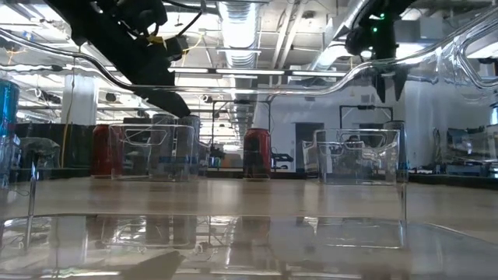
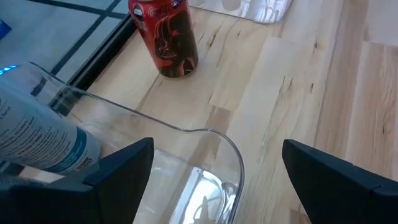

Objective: Sort soda cans
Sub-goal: Put the top white and blue soda can into the top left transparent bin

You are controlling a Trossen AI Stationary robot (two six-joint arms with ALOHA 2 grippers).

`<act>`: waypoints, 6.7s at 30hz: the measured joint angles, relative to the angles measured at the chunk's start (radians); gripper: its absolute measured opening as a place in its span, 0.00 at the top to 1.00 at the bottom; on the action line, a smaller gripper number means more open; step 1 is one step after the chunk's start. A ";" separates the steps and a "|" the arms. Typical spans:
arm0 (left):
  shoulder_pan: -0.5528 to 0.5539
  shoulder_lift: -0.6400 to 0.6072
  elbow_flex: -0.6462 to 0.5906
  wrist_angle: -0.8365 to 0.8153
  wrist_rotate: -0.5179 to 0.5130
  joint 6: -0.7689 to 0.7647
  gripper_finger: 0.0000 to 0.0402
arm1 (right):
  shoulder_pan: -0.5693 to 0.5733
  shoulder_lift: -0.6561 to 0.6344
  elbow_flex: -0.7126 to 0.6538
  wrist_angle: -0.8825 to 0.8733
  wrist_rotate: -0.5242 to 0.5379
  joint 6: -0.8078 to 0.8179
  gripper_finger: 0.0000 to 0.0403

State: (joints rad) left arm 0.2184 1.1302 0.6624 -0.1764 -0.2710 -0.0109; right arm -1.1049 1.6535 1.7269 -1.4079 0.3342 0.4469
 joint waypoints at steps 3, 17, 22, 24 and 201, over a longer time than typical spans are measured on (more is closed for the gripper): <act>-0.002 0.000 0.000 -0.008 0.000 -0.010 0.13 | 0.010 0.002 -0.020 0.019 0.010 0.009 0.74; -0.015 0.000 0.000 -0.016 -0.001 -0.013 0.13 | 0.082 0.002 -0.026 0.232 -0.263 -0.003 0.91; -0.015 0.000 0.000 -0.017 -0.001 -0.012 0.13 | 0.142 -0.004 -0.026 0.186 -0.328 -0.002 0.97; -0.015 0.000 0.000 -0.024 -0.001 -0.012 0.13 | 0.166 -0.017 -0.026 0.142 -0.326 -0.008 0.98; -0.015 0.000 0.007 0.040 0.000 0.096 0.13 | 0.187 0.131 0.139 -0.162 -0.172 0.184 0.87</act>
State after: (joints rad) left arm 0.2035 1.1301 0.6693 -0.1362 -0.2714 0.0853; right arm -0.9175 1.7847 1.8664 -1.5700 0.1621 0.6307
